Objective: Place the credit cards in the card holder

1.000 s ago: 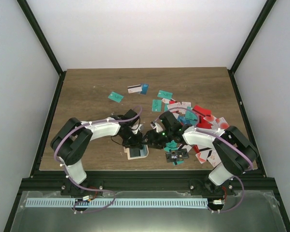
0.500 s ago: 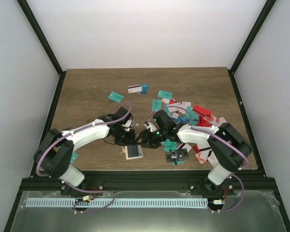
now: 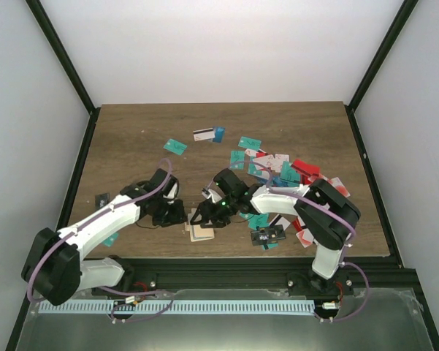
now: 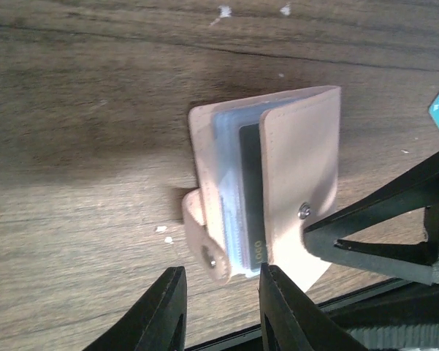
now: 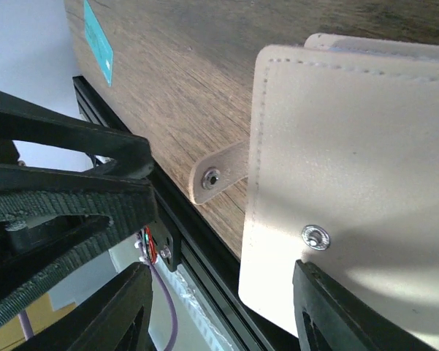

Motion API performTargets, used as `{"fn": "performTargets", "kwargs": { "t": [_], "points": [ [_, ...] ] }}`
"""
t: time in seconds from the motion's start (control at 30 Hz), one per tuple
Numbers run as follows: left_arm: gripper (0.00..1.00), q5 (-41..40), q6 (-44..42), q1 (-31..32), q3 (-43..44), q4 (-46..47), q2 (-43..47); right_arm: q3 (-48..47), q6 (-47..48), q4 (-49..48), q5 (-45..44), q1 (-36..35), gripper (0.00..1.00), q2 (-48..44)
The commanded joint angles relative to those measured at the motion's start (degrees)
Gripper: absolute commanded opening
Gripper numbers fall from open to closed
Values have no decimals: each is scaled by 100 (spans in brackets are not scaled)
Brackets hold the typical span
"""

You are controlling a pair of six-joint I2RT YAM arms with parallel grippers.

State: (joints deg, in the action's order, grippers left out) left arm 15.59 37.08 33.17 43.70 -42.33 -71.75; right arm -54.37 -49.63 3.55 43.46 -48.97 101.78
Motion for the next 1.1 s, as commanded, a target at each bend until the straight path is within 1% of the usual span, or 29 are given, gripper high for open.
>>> {"fn": "performTargets", "kwargs": {
  "t": [0.0,0.17,0.33,0.4,0.6,0.8,0.9,1.07],
  "points": [
    [30,-284,-89,-31,-71,-310,218,-280,172,177,16,-34,55,103],
    [30,-296,-151,-34,-154,-317,274,-341,300,202,-61,-34,51,345],
    [26,-477,-226,-45,-100,-294,204,-312,367,129,-111,-34,46,568],
    [24,-470,-397,-79,-11,-245,76,-292,391,128,-154,-31,44,638],
    [24,-238,-1217,-221,436,17,-696,-166,509,117,-208,-34,39,705],
    [35,241,-2068,-461,1094,303,-1672,-93,625,139,-213,-29,38,716],
    [36,488,-2403,-482,1319,349,-2198,-91,615,112,-169,-31,37,713],
    [36,886,-2742,-488,1361,508,-2681,-105,619,94,-128,-34,37,647]
  ]
}}
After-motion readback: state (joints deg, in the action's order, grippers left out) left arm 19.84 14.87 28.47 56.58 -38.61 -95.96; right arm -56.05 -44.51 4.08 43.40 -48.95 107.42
